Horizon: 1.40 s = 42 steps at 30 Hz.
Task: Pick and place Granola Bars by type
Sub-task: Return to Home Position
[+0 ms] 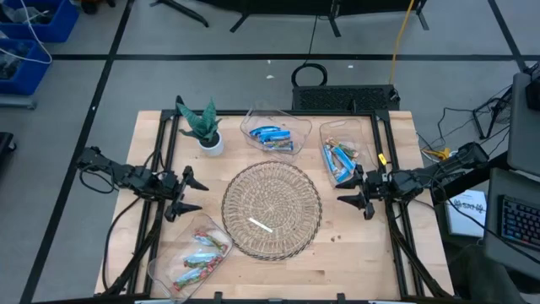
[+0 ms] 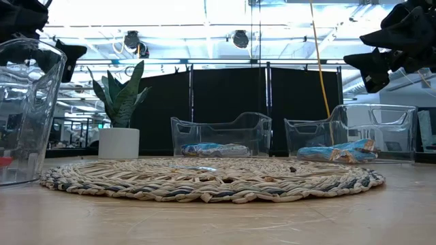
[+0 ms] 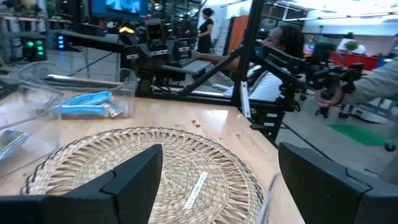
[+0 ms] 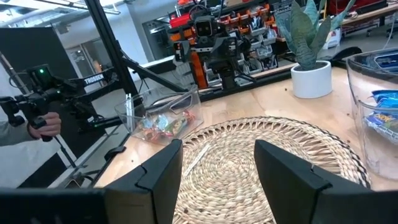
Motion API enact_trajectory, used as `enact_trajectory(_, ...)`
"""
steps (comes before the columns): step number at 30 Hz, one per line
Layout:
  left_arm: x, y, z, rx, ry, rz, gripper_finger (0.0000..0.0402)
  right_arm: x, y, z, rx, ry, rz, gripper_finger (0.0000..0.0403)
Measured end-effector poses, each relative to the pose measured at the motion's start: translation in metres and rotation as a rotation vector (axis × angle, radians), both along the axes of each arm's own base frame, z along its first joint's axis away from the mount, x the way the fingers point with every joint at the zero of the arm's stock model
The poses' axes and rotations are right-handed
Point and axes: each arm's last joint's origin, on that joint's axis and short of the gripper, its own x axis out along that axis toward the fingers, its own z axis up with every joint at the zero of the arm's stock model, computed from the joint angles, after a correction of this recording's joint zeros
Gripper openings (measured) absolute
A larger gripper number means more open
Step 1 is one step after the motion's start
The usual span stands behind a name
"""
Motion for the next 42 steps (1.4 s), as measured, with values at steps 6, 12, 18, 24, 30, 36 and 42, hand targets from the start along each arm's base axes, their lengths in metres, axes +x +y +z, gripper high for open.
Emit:
enact_trajectory(6,0.000,-0.001,0.000,0.009,-0.003,-0.026,0.0312,0.000,-0.001,-0.005,-0.009,0.053,-0.027,0.0192)
enact_trajectory(12,0.000,0.000,-0.001,0.007,0.014,-0.017,0.0322,-0.001,-0.002,-0.012,-0.009,0.115,-0.057,0.0192)
enact_trajectory(18,0.000,-0.001,-0.002,0.026,0.018,-0.017,0.0323,-0.002,-0.004,-0.018,-0.004,0.171,-0.135,0.0192)
enact_trajectory(24,0.003,-0.001,-0.005,0.039,0.056,-0.006,0.0315,-0.002,-0.005,-0.022,0.010,0.201,-0.162,0.0192)
enact_trajectory(30,0.009,0.002,-0.012,0.012,0.147,0.052,0.0322,0.000,-0.005,-0.023,-0.006,0.208,-0.166,0.0192)
enact_trajectory(36,0.012,0.007,-0.013,0.002,0.162,0.101,0.0324,0.001,-0.004,-0.025,-0.015,0.225,-0.168,0.0190)
enact_trajectory(42,0.012,0.010,-0.013,-0.048,0.167,0.141,0.0315,0.001,-0.004,-0.023,-0.041,0.208,-0.159,0.0191)
